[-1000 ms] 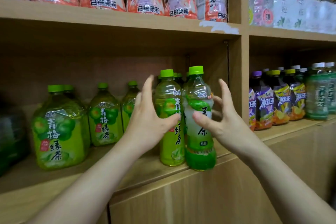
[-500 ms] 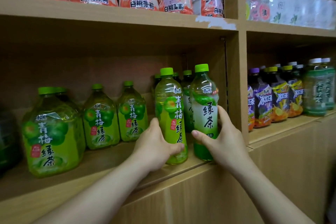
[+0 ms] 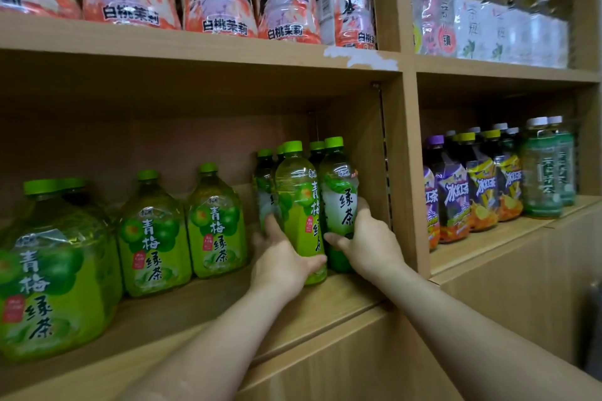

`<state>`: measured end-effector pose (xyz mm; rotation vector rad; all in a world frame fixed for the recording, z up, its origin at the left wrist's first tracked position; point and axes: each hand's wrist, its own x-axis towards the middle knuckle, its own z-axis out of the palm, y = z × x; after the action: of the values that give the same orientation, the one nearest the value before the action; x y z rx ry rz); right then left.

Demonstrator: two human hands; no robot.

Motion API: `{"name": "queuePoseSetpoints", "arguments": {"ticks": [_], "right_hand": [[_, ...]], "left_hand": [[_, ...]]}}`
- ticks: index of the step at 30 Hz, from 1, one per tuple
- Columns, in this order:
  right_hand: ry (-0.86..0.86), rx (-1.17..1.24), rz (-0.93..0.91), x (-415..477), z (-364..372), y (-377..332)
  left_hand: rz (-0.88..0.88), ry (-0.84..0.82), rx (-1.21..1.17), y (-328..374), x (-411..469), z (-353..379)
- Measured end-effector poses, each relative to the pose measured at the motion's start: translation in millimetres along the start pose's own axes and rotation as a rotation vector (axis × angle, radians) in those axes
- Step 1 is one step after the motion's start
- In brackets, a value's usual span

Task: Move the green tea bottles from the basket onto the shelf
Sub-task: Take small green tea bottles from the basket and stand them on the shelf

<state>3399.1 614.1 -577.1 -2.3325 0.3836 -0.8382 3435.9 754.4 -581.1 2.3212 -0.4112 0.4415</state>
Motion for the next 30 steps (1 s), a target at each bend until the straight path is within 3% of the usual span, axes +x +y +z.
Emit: {"name": "queuePoseSetpoints", "arguments": {"ticks": [6, 9, 12, 18, 23, 30], "right_hand": [[-0.125, -0.057, 0.003, 9.3, 1.8, 3.1], [0.026, -0.21, -0.075, -1.6, 1.0, 5.7], [0.146, -0.216, -0.14, -13.1, 3.1, 4.3], [0.204, -0.276, -0.2, -11.6, -0.9, 4.3], [0.187, -0.316, -0.173, -10.1, -4.9, 4.6], [0.12, -0.298, -0.204, -16.9, -16.5, 5.8]], "left_hand": [[-0.019, -0.135, -0.023, 5.7, 17.5, 5.3], [-0.008, -0.121, -0.035, 4.9, 18.0, 8.5], [-0.001, -0.11, -0.196, -0.8, 22.6, 6.2], [0.023, 0.004, -0.405, 0.8, 25.0, 3.3], [0.005, -0.019, -0.561, 2.8, 21.9, 8.0], [0.03, -0.047, -0.453, 0.7, 18.2, 5.3]]}}
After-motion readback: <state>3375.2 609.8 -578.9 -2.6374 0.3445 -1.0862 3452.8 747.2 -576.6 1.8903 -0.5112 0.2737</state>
